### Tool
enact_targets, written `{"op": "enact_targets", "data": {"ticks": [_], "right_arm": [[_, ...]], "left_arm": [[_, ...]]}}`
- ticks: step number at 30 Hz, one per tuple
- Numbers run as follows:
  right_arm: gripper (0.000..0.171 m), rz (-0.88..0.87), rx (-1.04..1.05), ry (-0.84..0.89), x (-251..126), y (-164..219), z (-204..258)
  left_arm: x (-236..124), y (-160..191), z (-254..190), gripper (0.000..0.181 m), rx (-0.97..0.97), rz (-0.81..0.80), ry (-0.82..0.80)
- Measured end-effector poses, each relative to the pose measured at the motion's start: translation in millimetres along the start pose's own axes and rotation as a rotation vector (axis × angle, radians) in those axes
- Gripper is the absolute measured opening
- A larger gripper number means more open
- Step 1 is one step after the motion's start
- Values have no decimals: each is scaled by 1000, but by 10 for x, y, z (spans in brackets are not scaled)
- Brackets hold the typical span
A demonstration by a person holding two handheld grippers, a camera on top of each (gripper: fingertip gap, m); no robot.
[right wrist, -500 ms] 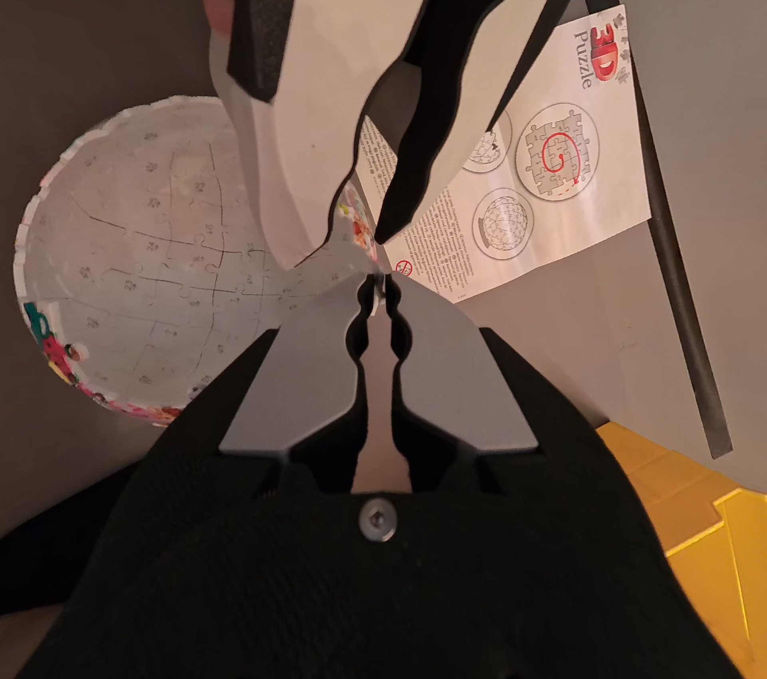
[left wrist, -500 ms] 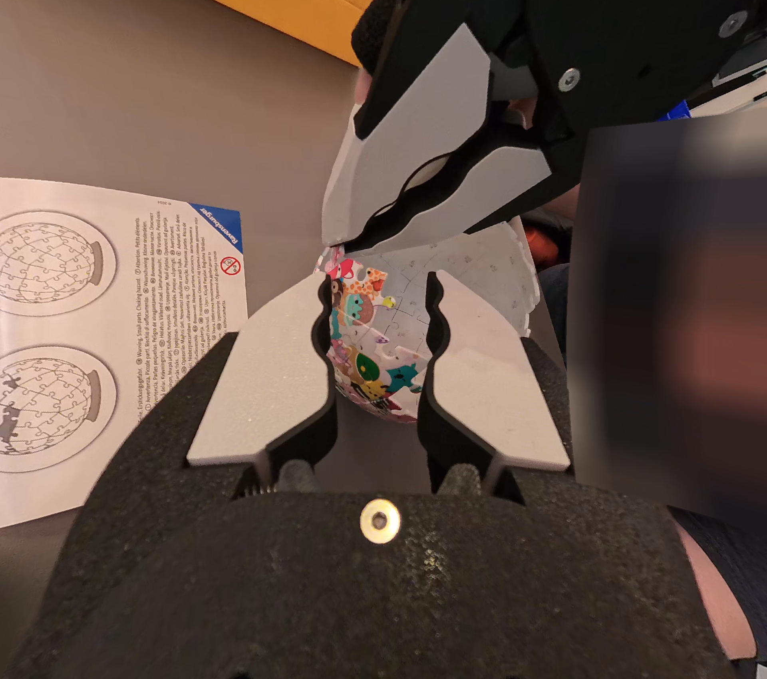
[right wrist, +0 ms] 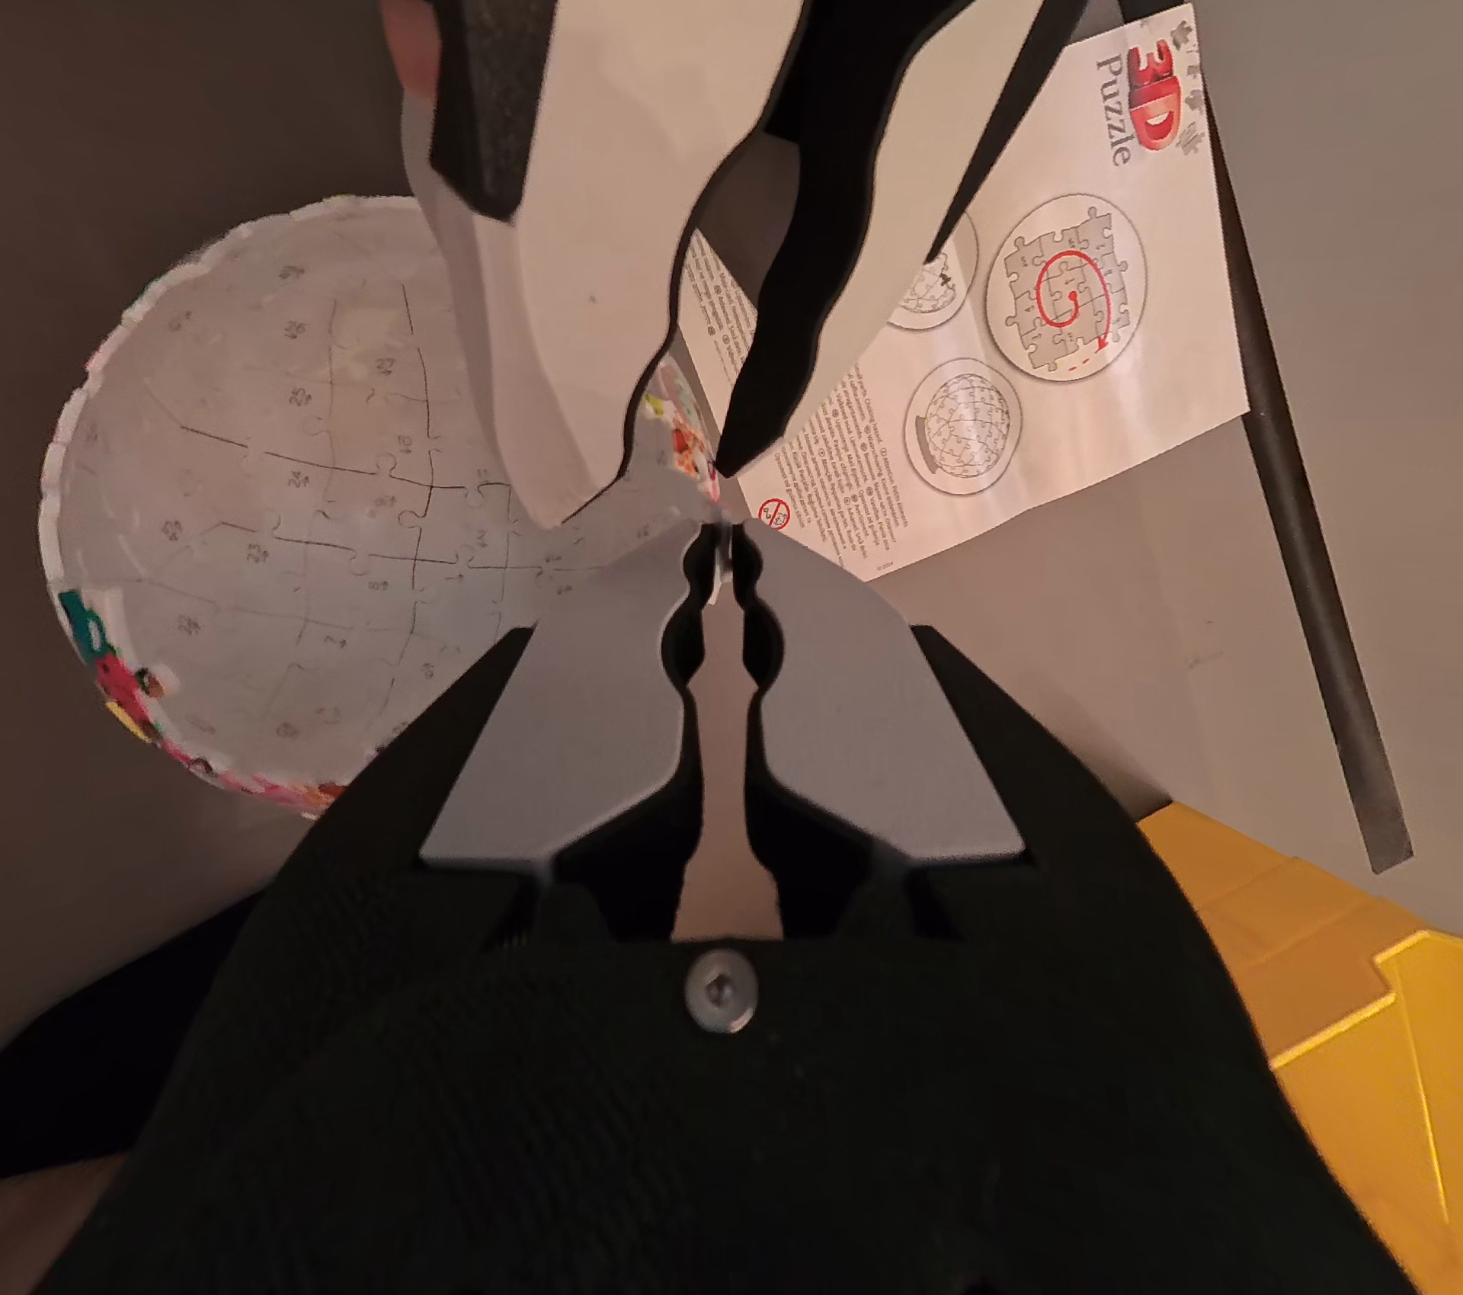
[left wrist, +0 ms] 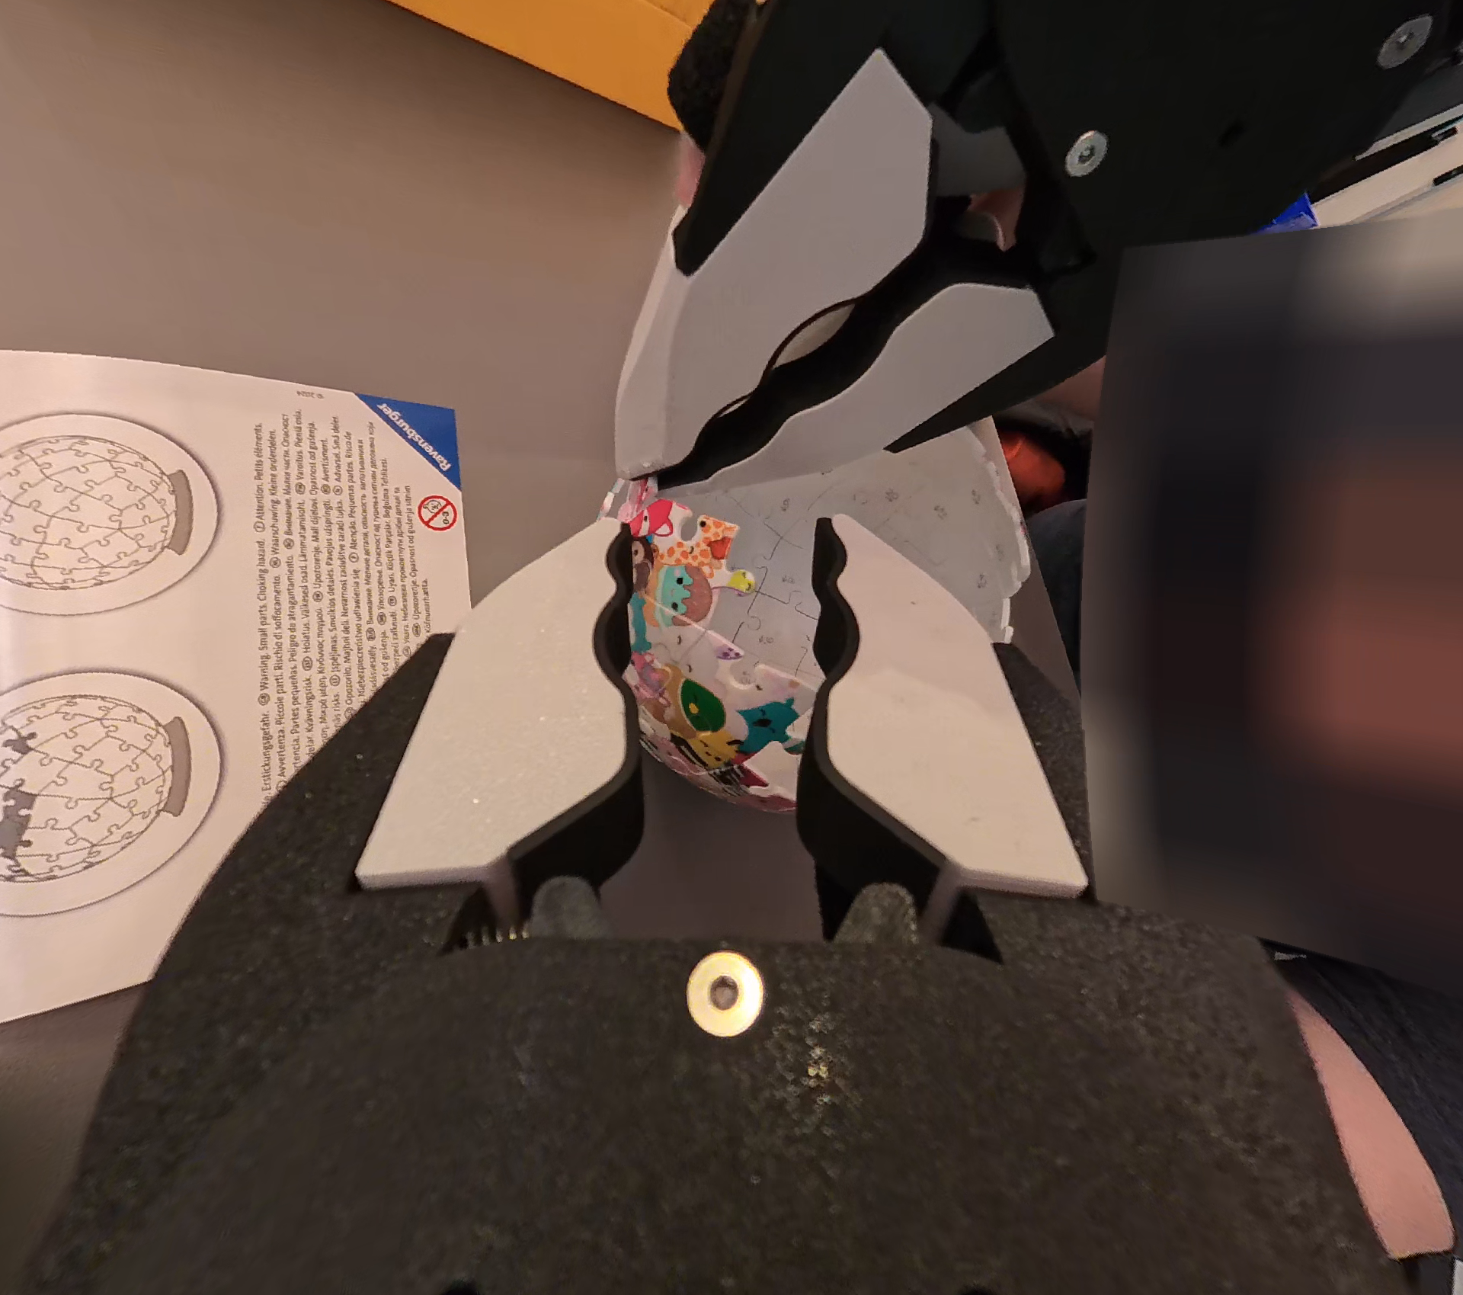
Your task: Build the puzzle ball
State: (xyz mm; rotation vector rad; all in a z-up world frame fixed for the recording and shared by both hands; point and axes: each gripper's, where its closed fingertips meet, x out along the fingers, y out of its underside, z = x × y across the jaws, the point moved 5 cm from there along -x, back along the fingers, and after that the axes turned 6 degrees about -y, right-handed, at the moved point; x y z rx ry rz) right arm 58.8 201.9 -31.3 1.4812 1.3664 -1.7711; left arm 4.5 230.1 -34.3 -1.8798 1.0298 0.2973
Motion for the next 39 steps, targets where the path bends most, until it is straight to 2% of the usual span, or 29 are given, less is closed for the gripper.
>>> {"op": "enact_targets", "data": {"ticks": [11, 18, 39], "right_arm": [[4, 9, 11, 1, -5, -5, 11], [4, 12, 17, 5, -10, -6, 8], [4, 24, 30, 28, -11, -25, 17]], "left_arm": [[-8, -49, 1, 46, 26, -51, 30], [91, -40, 3, 52, 28, -23, 49], [107, -44, 58, 44, -28, -40, 71]]}}
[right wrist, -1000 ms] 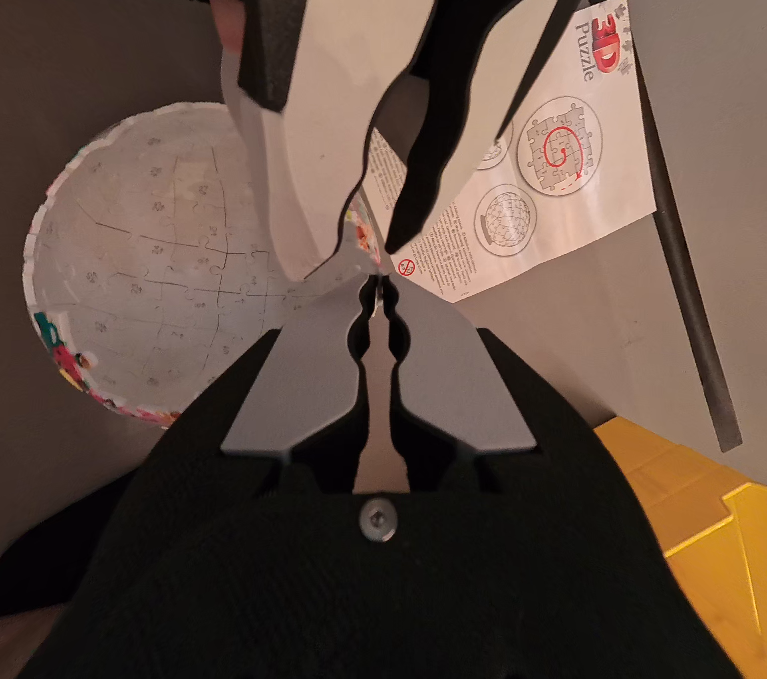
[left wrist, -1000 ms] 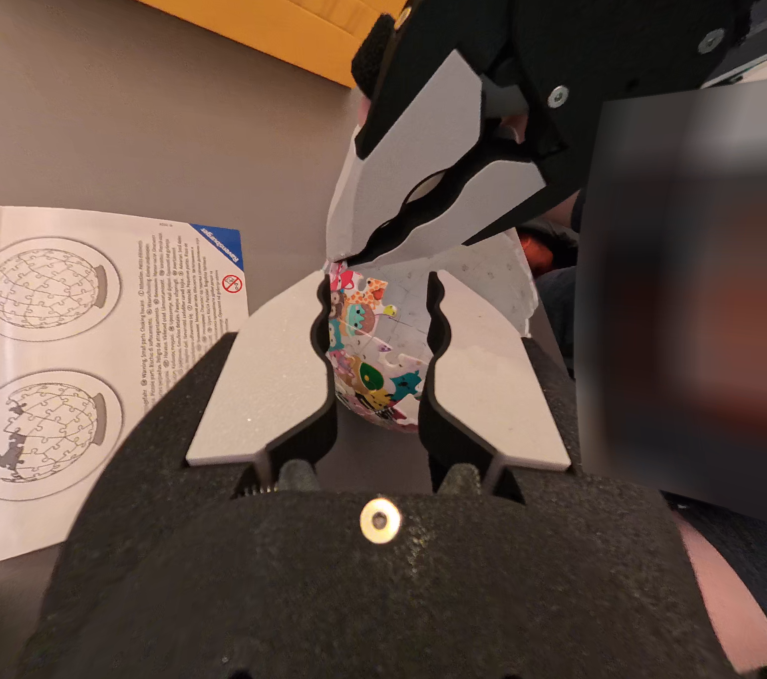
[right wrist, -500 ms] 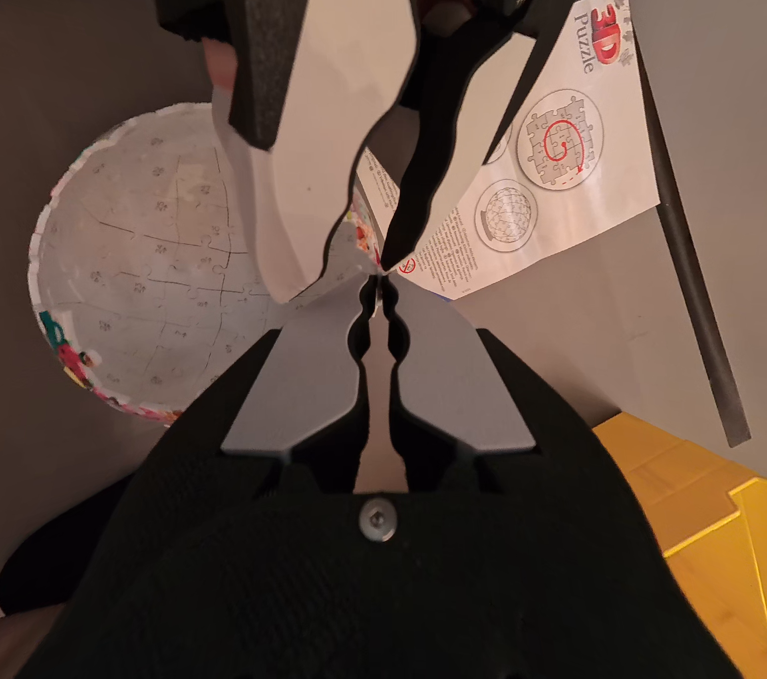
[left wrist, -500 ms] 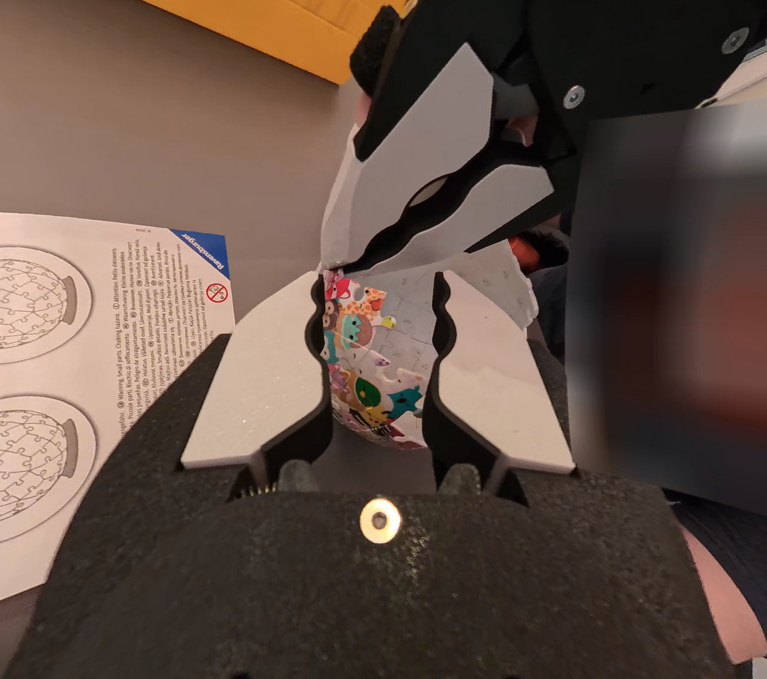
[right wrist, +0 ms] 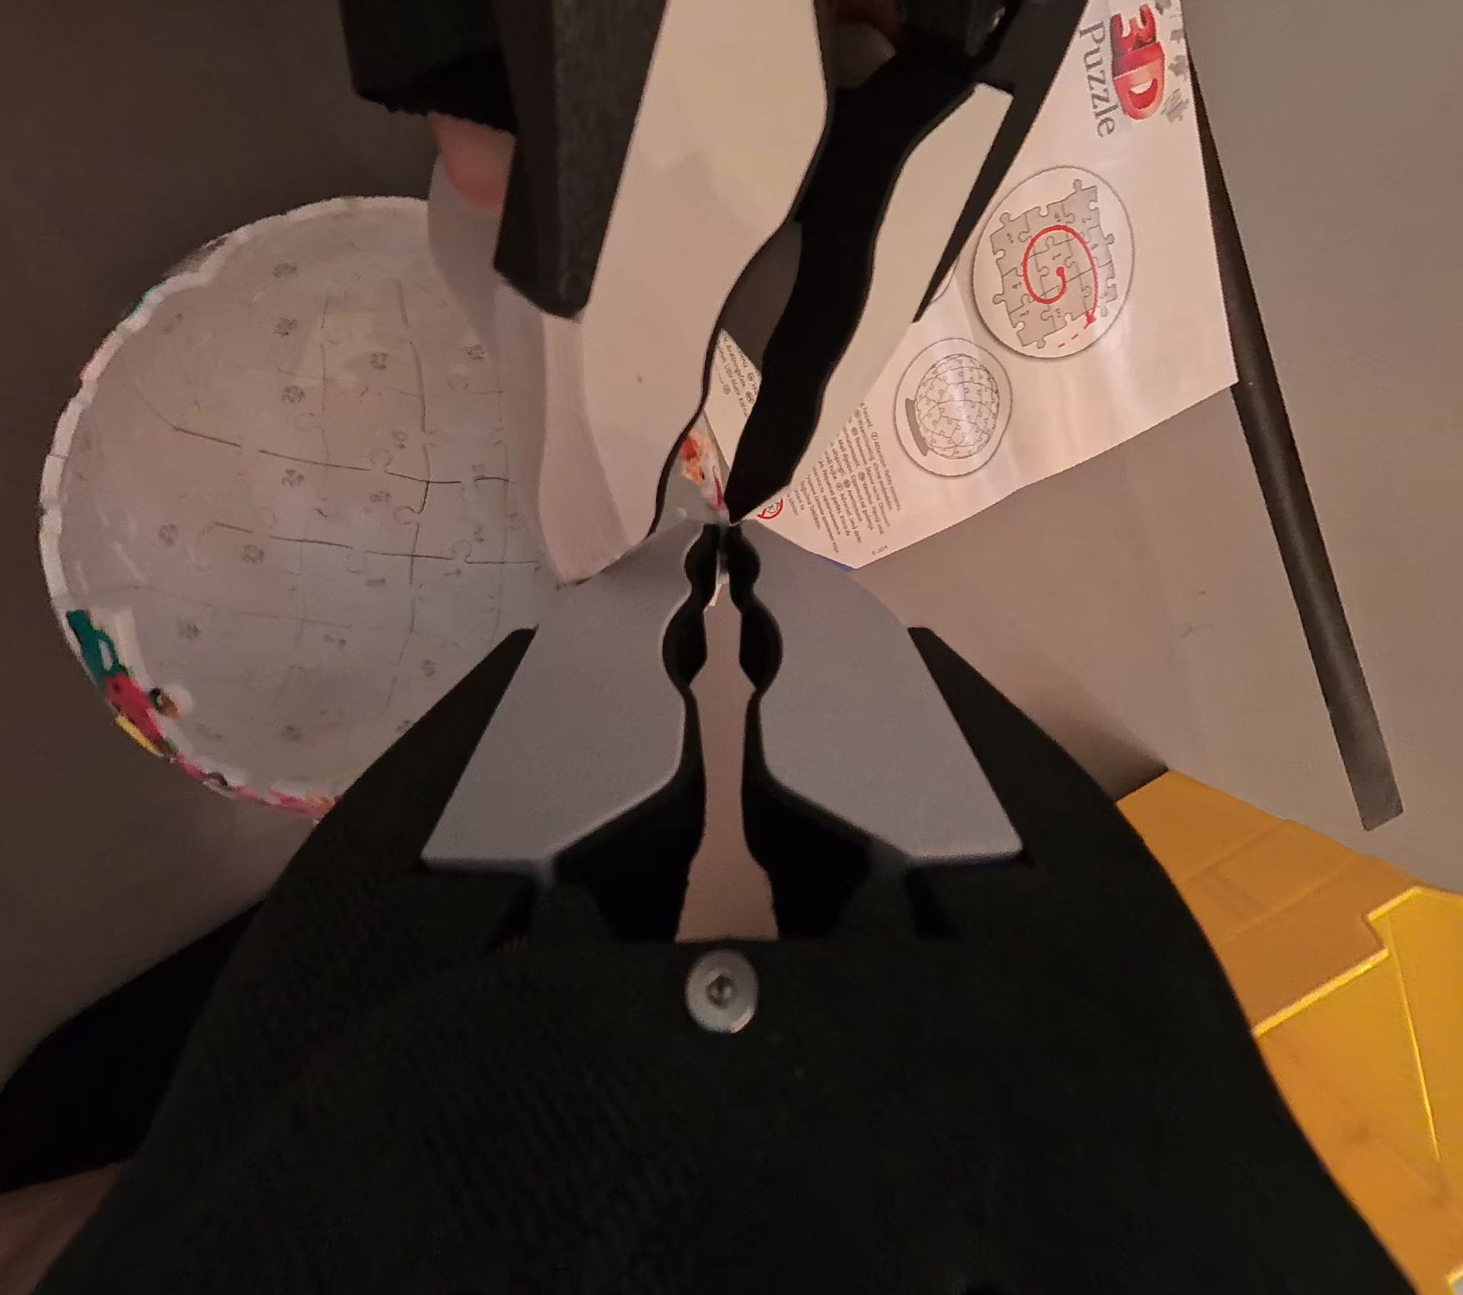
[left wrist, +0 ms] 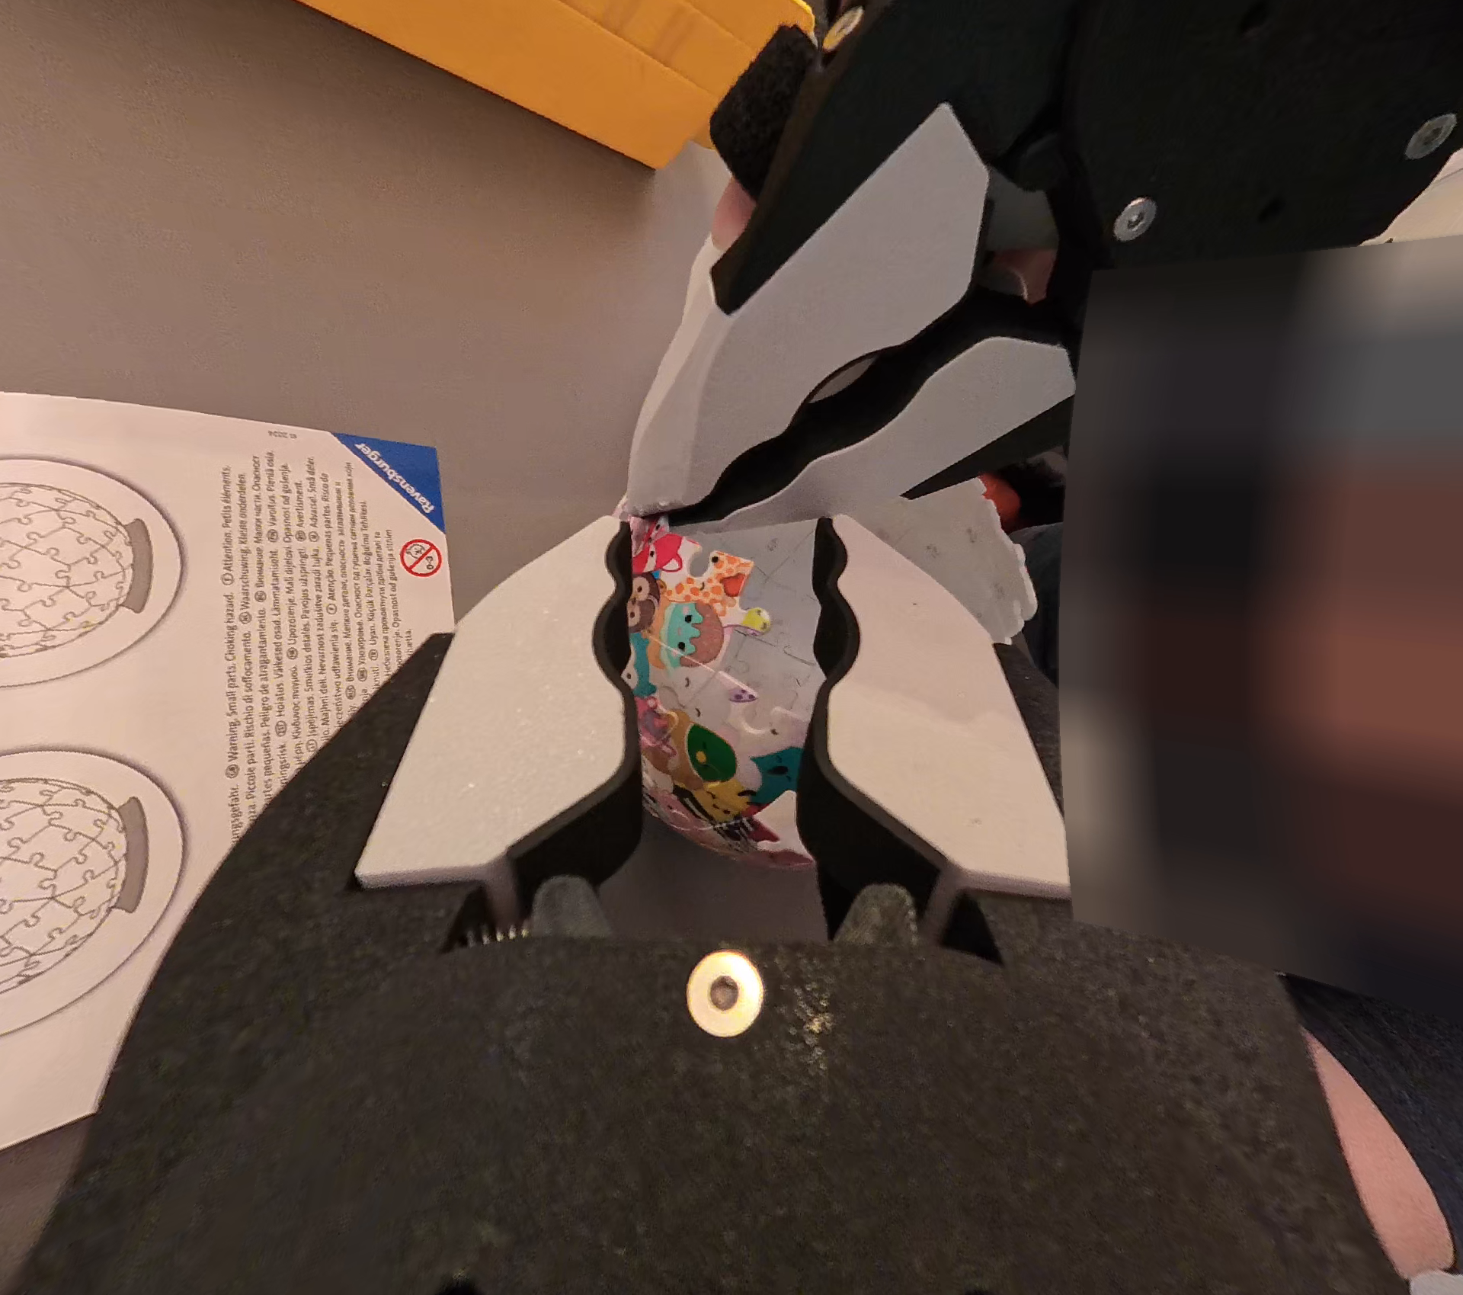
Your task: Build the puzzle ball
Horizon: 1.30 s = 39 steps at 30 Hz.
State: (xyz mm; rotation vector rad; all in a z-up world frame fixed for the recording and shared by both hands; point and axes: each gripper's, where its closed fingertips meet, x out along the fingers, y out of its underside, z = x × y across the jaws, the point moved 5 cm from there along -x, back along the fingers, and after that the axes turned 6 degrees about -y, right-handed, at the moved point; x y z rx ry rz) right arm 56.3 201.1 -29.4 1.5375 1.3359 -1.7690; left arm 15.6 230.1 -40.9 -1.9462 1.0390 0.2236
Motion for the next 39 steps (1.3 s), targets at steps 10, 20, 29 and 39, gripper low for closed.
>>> {"op": "enact_targets", "data": {"ticks": [10, 20, 29, 39], "right_arm": [[3, -14, 54, -1, -3, 3, -16], [4, -41, 25, -32, 4, 19, -30], [4, -41, 5, -34, 10, 33, -33], [3, -28, 18, -17, 17, 33, -39]], "left_arm": [[-18, -5, 8, 44, -22, -13, 3], [-42, -7, 8, 45, -33, -16, 20], [-74, -23, -14, 44, -30, -31, 27], [-68, -18, -16, 46, -26, -29, 24]]}}
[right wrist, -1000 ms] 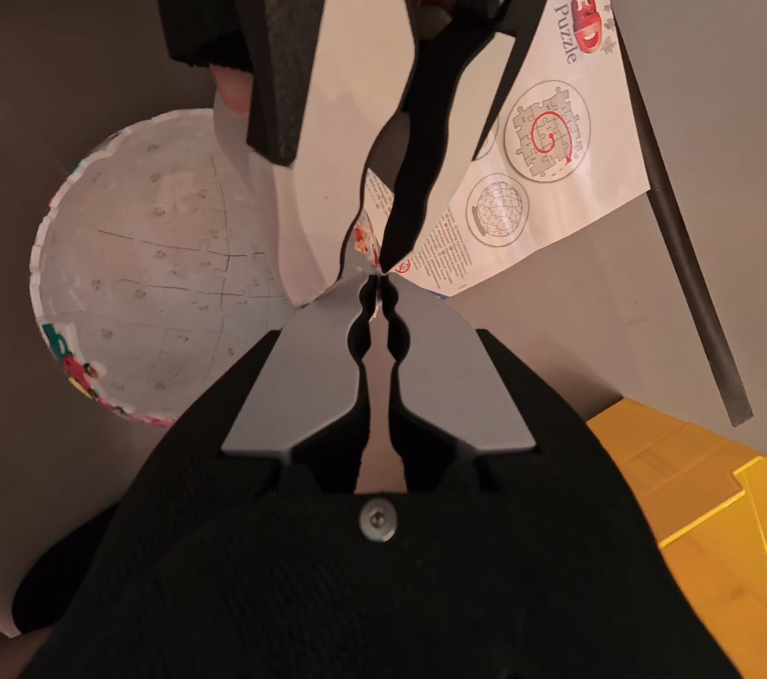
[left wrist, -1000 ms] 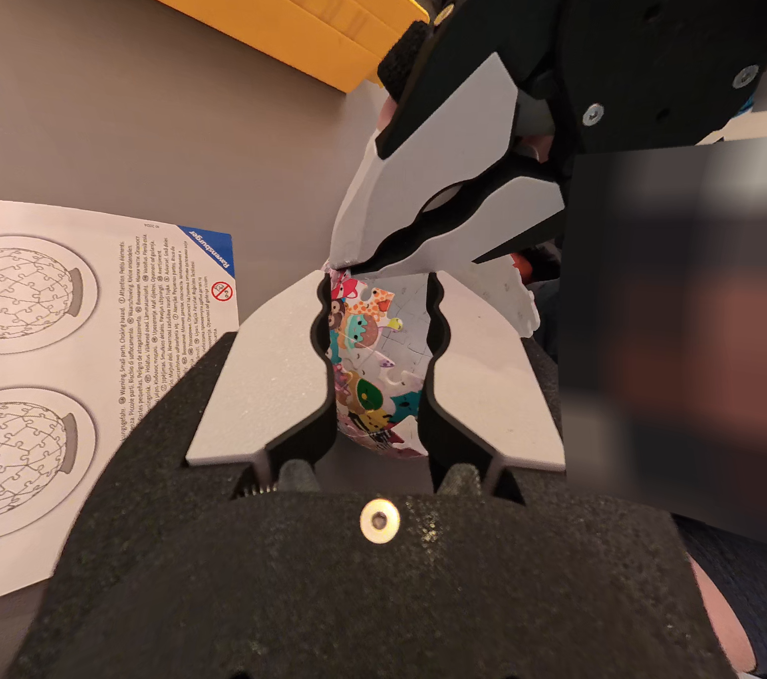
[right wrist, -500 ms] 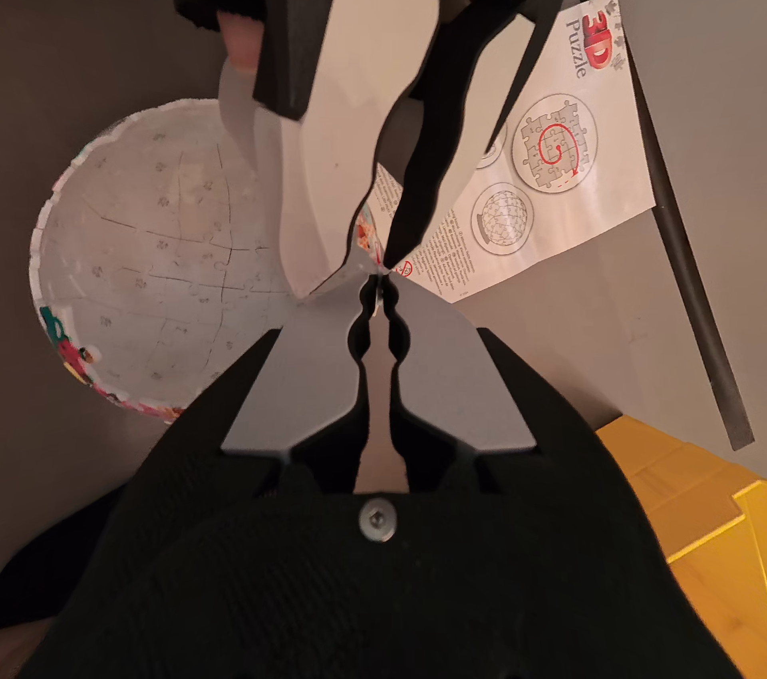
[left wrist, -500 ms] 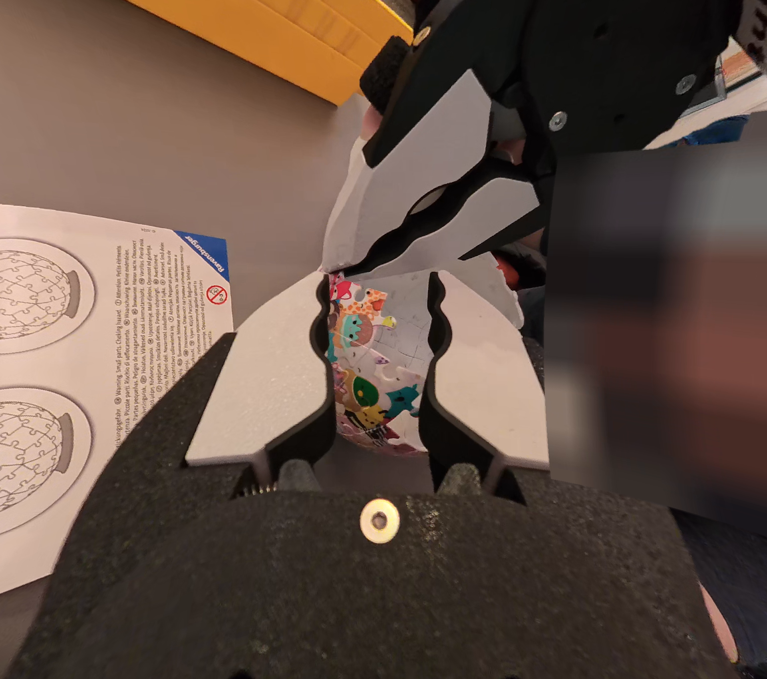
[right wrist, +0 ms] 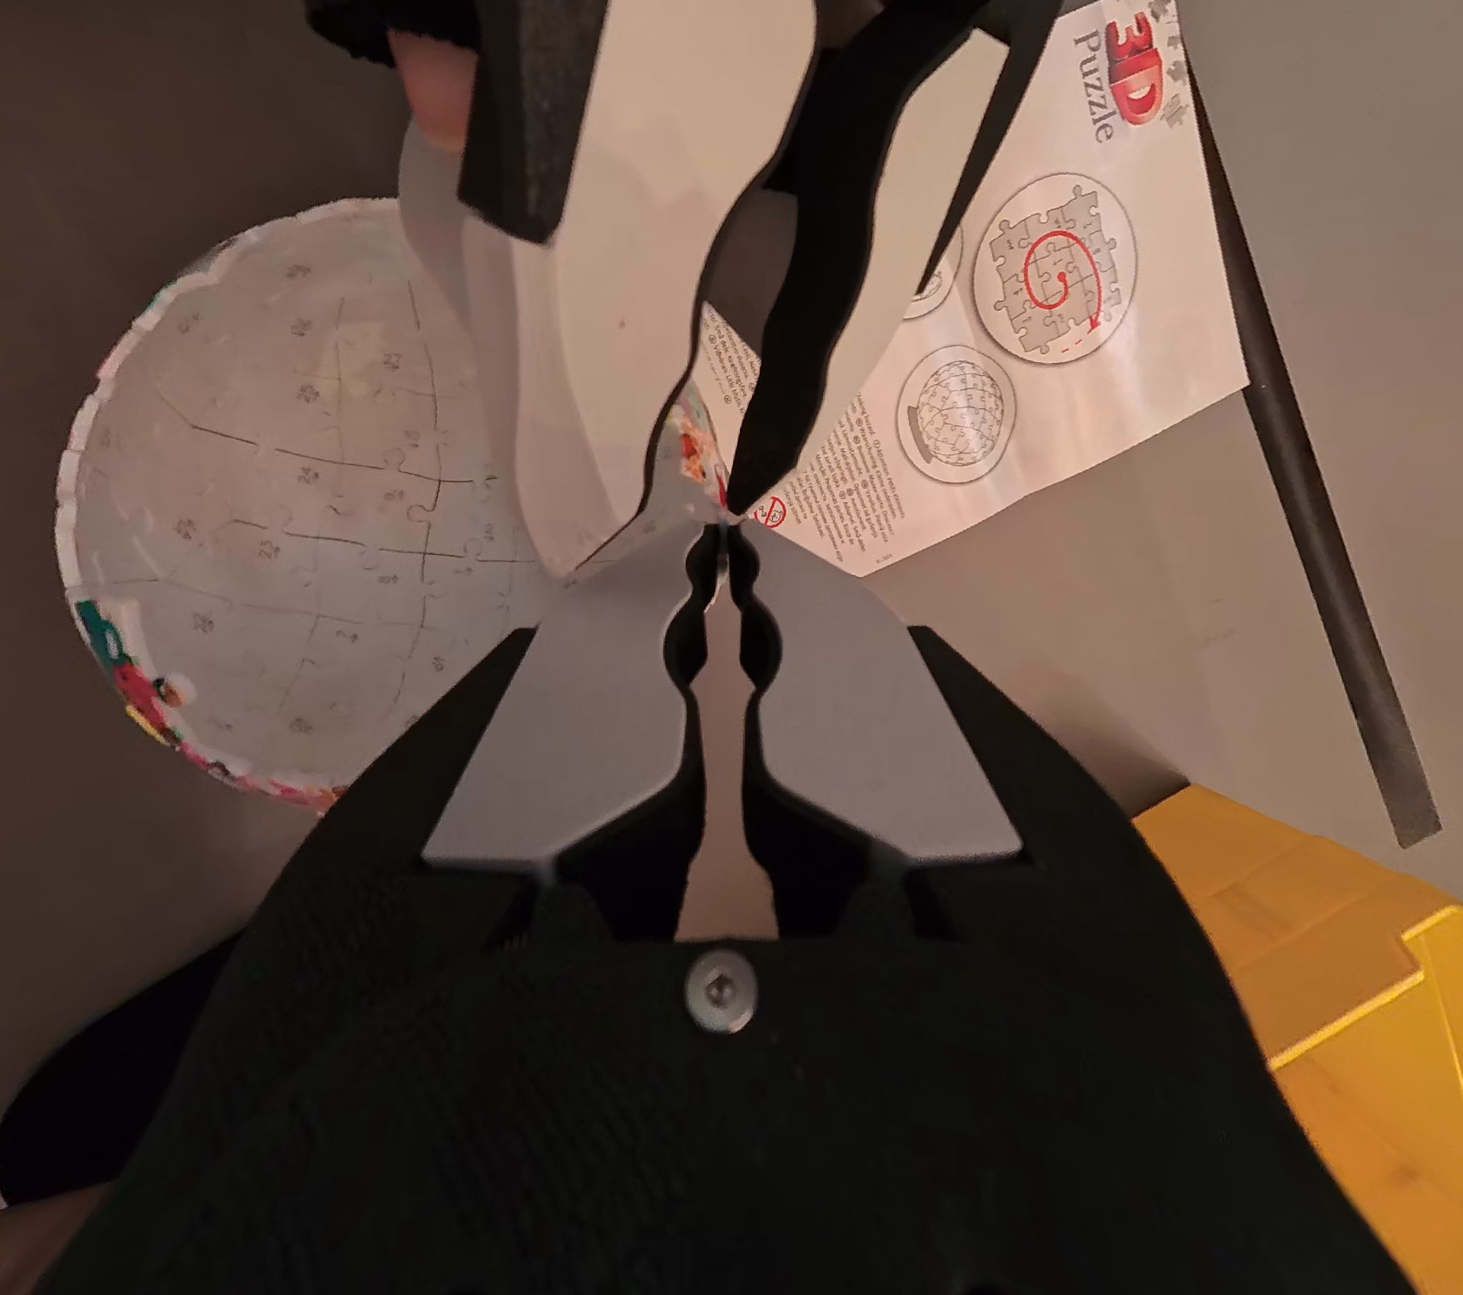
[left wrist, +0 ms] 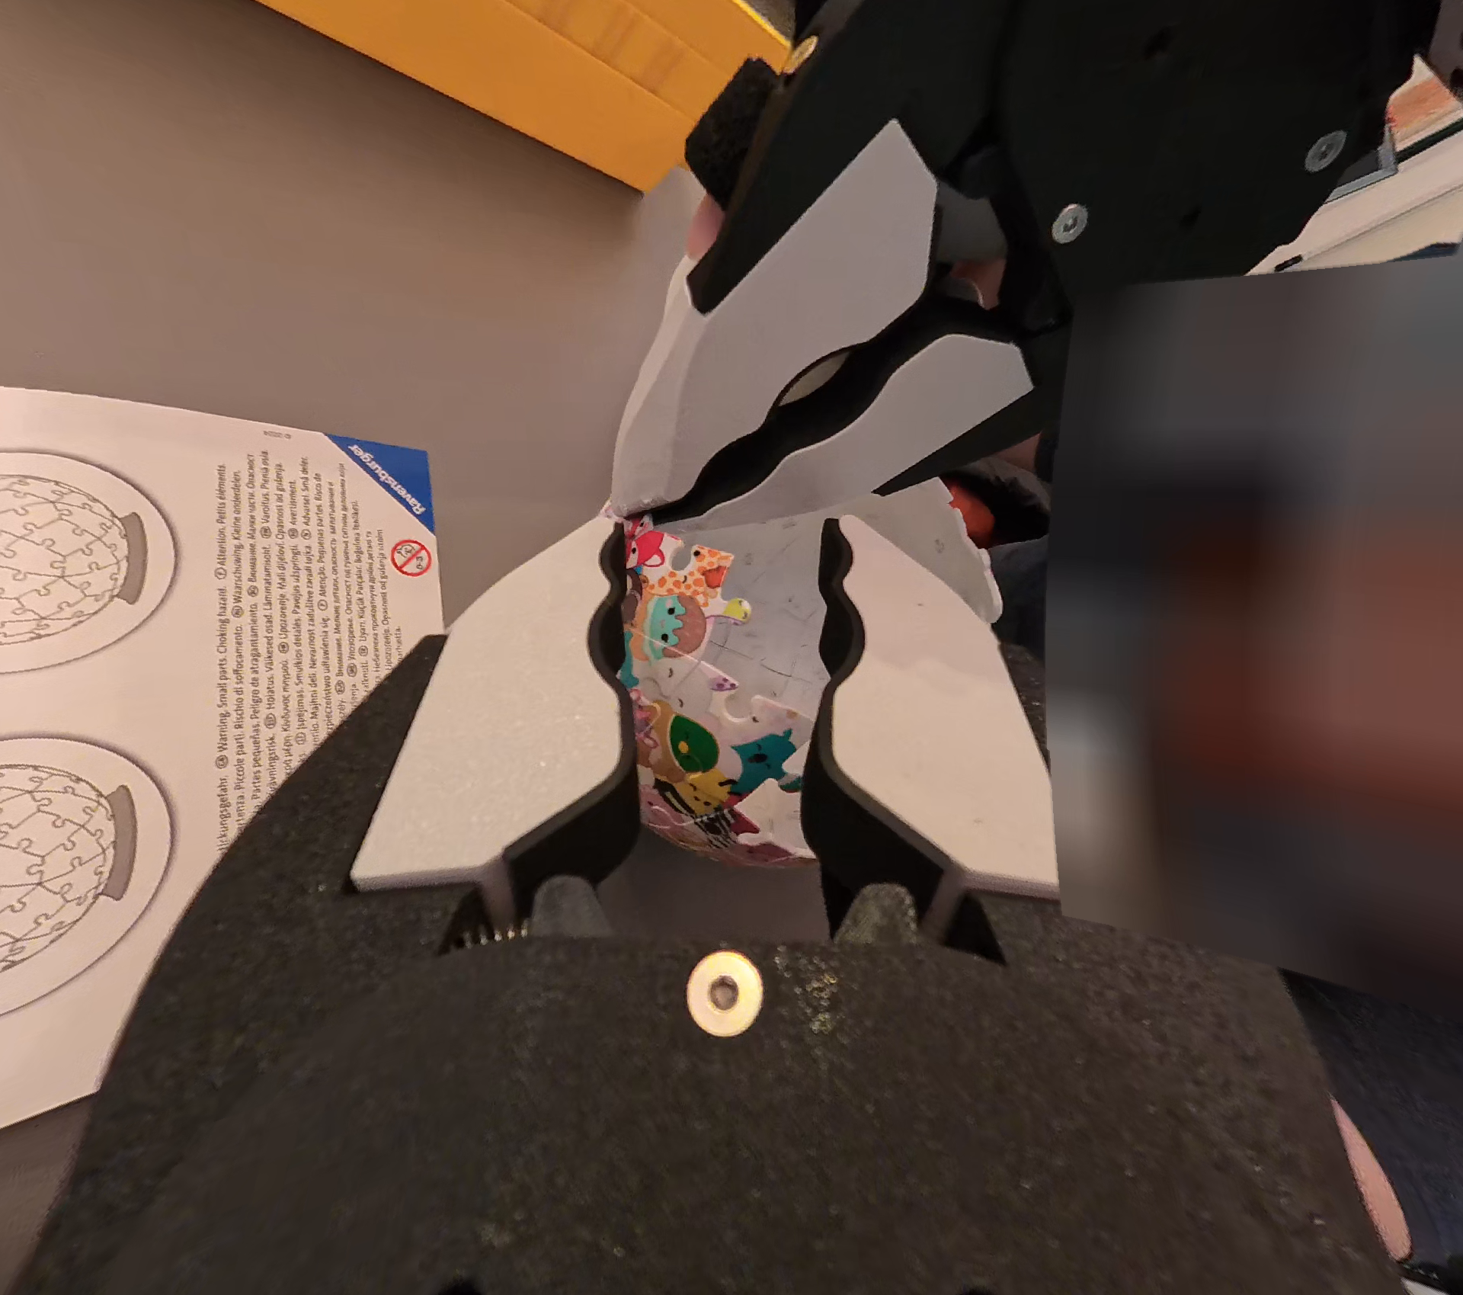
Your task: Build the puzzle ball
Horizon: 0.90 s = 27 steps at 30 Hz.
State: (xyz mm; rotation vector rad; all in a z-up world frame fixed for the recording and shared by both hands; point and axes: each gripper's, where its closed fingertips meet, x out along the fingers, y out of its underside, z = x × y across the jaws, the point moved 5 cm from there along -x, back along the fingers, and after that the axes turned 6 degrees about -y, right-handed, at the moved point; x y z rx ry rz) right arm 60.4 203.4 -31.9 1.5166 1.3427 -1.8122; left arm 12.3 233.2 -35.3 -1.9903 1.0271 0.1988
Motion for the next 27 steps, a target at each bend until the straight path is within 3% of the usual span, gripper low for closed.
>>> {"op": "enact_targets", "data": {"ticks": [20, 27], "right_arm": [[3, -18, 96, -23, 1, 4, -28], [3, -9, 60, -8, 2, -2, -12]], "left_arm": [[22, 11, -22, 43, 128, 26, -94], [8, 15, 3, 42, 81, 27, -61]]}}
